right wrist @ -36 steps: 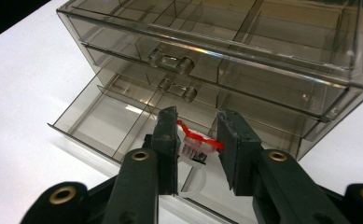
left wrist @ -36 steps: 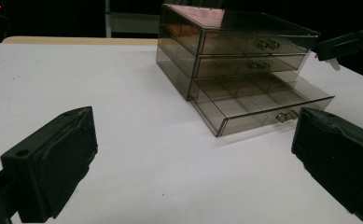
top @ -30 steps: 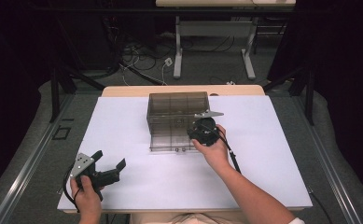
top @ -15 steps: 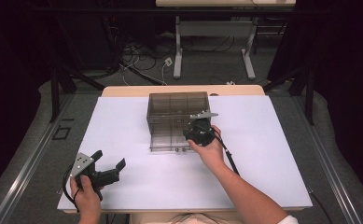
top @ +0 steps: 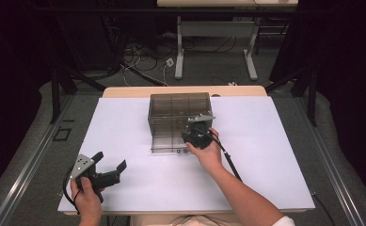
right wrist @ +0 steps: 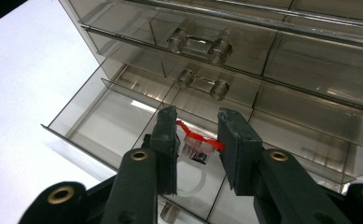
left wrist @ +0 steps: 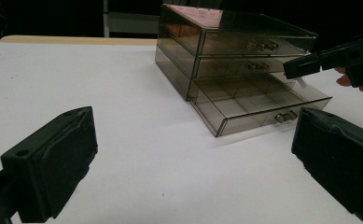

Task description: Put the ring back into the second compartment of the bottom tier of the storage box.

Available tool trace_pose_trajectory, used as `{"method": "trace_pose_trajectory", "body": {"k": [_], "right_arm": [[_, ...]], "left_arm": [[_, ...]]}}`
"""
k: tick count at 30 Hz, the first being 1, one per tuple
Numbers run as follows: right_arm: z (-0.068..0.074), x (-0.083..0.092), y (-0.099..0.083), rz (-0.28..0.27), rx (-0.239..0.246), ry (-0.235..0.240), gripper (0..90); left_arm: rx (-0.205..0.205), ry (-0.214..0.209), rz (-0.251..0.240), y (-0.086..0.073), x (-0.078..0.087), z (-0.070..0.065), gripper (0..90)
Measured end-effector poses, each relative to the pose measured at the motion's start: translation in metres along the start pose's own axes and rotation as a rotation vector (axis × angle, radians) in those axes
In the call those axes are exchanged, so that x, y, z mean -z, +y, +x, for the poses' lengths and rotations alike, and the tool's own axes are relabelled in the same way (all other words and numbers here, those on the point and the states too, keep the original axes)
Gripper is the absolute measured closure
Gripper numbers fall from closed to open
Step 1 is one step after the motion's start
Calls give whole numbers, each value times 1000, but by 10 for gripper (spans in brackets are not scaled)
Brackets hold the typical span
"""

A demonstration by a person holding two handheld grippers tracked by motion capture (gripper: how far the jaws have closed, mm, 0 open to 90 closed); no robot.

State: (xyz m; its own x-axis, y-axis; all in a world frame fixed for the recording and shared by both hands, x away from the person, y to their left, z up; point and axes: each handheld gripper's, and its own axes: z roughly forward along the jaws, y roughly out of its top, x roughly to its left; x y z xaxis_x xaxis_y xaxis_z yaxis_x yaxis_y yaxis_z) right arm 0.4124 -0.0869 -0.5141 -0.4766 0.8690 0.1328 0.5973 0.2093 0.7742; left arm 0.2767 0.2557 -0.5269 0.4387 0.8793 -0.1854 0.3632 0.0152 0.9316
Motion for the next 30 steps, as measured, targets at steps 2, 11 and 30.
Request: {"method": "trace_pose_trajectory", "body": {"k": [2, 11, 30], "right_arm": [[-1, -3, -1, -5, -7, 2, 685], [2, -10, -5, -10, -10, -3, 680], [4, -16, -10, -1, 9, 1, 669]], "left_arm": [[1, -3, 2, 0, -1, 0, 3], [-1, -6, 6, 1, -3, 0, 3], [-2, -3, 4, 0, -2, 0, 3]]}}
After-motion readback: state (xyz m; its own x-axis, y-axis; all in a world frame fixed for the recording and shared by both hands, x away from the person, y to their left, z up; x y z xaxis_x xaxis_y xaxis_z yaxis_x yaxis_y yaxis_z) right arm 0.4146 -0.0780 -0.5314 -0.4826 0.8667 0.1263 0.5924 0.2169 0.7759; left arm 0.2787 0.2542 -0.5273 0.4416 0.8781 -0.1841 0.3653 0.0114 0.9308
